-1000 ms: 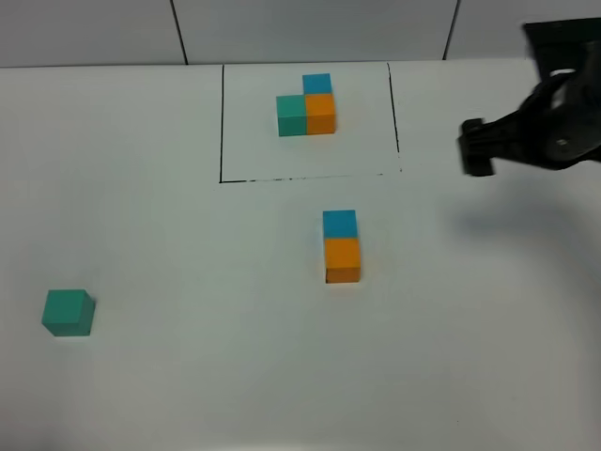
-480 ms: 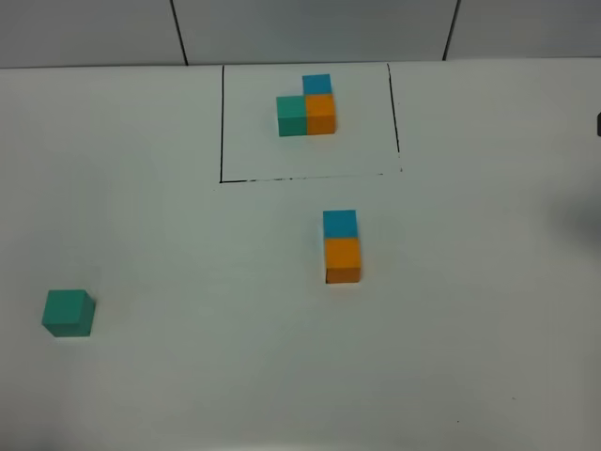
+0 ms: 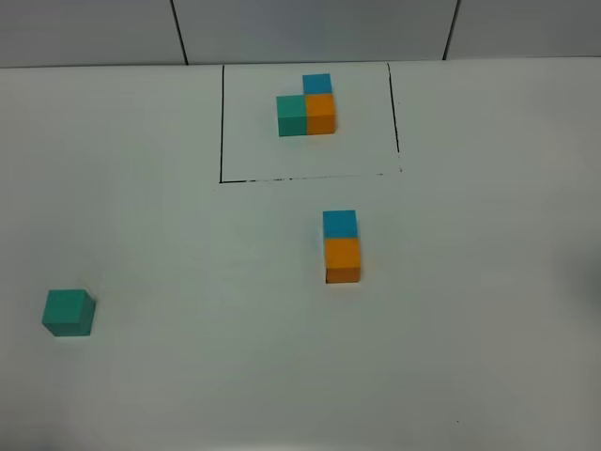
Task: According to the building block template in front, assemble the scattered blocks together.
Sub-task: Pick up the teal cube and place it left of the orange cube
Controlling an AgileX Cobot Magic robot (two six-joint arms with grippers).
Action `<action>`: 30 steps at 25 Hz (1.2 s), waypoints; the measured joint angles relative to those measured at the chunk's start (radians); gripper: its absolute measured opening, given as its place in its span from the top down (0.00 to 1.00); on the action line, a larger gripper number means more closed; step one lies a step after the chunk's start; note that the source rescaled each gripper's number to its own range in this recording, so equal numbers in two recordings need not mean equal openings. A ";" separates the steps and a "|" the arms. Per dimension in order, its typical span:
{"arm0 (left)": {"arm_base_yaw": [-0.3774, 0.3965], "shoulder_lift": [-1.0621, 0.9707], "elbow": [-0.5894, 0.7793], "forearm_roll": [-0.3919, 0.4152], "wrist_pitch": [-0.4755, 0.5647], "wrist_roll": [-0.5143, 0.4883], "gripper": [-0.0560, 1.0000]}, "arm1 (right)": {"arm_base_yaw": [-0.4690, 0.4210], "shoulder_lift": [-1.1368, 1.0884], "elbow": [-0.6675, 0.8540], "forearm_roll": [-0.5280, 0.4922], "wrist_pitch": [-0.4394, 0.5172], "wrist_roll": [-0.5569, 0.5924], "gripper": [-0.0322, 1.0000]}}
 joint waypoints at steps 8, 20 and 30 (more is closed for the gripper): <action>0.000 0.000 0.000 0.000 0.000 0.000 0.29 | 0.000 -0.435 0.155 0.028 0.197 0.000 0.02; 0.000 0.000 0.000 0.000 0.000 0.000 0.29 | 0.000 -0.865 0.272 0.124 0.348 -0.010 0.02; 0.000 0.000 0.000 0.000 0.000 0.000 0.29 | 0.000 -0.883 0.298 0.161 0.368 -0.086 0.08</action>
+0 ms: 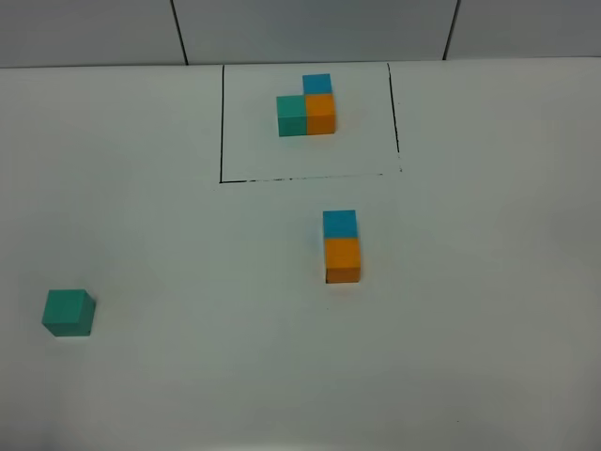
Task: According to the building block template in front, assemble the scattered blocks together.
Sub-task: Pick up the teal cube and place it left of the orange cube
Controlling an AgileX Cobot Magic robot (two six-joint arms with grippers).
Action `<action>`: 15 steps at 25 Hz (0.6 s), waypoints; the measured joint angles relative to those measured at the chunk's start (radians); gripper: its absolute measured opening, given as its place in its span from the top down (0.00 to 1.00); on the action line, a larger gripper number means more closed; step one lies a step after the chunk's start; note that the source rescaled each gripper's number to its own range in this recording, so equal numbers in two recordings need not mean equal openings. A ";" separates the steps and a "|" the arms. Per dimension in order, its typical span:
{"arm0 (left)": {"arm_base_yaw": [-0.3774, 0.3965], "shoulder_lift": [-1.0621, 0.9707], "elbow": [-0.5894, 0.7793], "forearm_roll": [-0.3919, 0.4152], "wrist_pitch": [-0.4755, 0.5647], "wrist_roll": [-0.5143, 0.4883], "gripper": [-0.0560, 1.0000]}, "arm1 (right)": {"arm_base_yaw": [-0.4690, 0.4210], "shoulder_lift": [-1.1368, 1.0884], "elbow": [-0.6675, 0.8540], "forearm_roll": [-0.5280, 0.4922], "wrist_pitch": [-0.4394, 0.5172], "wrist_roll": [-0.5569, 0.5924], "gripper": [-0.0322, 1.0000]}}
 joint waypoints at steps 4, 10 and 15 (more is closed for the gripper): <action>0.000 0.000 0.000 0.000 0.000 0.000 0.29 | 0.000 0.000 0.024 -0.034 0.012 -0.015 0.10; 0.000 0.000 0.000 0.000 0.000 0.000 0.29 | 0.000 0.000 0.024 -0.046 0.013 -0.010 0.13; 0.000 0.000 0.000 0.000 0.000 0.000 0.29 | 0.000 0.000 0.024 -0.055 0.013 0.005 0.16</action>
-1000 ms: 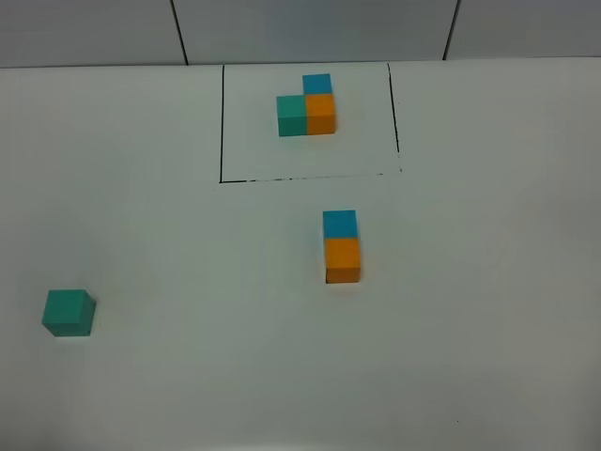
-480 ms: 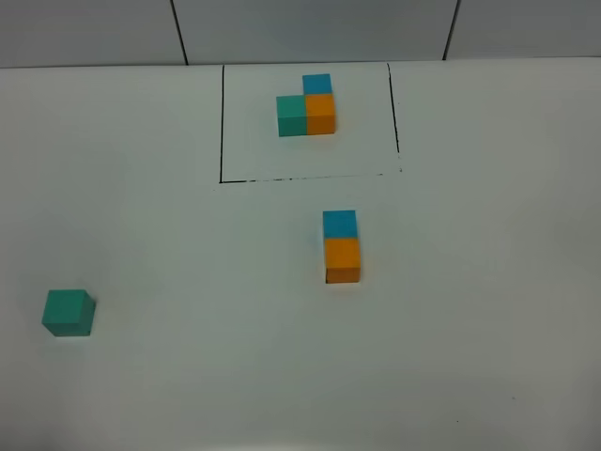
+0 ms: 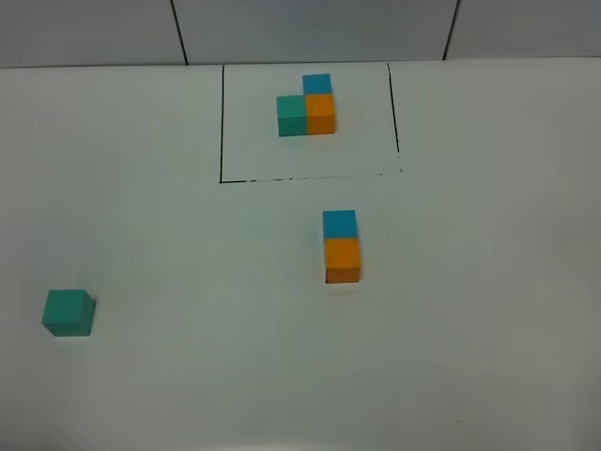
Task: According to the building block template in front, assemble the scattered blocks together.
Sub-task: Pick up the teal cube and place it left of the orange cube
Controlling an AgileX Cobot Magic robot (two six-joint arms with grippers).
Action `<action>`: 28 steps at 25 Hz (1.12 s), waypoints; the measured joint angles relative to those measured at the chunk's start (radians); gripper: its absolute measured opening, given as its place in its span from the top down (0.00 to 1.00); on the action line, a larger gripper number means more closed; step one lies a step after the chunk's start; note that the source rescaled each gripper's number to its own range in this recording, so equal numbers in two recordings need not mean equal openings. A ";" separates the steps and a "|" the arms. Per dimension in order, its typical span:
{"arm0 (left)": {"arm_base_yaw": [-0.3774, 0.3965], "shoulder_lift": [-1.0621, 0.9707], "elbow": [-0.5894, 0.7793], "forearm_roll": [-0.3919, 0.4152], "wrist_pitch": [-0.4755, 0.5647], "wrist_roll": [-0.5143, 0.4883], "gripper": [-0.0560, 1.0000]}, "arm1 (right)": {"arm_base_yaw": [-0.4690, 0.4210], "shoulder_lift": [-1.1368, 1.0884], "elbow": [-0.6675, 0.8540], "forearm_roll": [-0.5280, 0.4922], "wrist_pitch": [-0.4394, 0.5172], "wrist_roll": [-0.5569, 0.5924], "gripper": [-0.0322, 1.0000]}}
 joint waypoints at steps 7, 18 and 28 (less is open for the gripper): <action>0.000 0.000 0.000 0.000 0.000 0.000 0.29 | 0.000 0.000 0.000 0.000 0.000 0.002 0.21; 0.000 0.000 0.000 0.000 0.000 0.000 0.29 | 0.000 0.000 0.000 0.000 0.000 0.002 0.26; 0.000 0.000 0.000 0.000 0.000 0.000 0.29 | 0.046 0.000 0.000 0.000 0.000 0.004 0.26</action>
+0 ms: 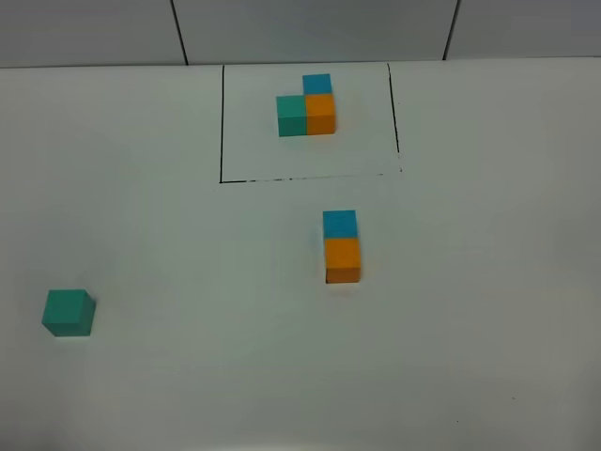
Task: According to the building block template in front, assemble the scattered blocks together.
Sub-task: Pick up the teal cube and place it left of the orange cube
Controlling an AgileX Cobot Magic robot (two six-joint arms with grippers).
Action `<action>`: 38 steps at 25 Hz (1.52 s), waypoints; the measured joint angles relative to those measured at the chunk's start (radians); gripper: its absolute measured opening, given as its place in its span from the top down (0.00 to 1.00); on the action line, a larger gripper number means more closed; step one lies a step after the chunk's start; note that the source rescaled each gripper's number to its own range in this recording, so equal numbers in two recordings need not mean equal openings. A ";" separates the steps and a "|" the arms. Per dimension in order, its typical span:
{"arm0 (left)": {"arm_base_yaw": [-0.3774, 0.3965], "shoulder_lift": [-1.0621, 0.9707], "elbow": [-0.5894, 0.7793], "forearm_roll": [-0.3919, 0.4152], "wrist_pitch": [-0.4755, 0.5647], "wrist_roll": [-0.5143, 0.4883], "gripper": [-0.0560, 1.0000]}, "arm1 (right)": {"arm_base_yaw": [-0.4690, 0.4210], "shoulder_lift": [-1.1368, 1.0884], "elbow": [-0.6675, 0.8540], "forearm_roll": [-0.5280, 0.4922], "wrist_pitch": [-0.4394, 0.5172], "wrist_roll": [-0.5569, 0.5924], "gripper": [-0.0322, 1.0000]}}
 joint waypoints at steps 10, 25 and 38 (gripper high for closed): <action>0.000 0.000 0.000 0.000 0.000 0.000 0.29 | 0.000 0.000 0.000 0.000 0.000 0.000 0.26; 0.000 0.000 0.000 0.000 0.000 0.000 0.29 | 0.000 0.000 0.000 0.000 0.000 0.001 0.26; 0.000 0.000 0.000 0.000 0.000 0.000 0.29 | 0.000 0.000 0.000 0.000 0.000 0.001 0.26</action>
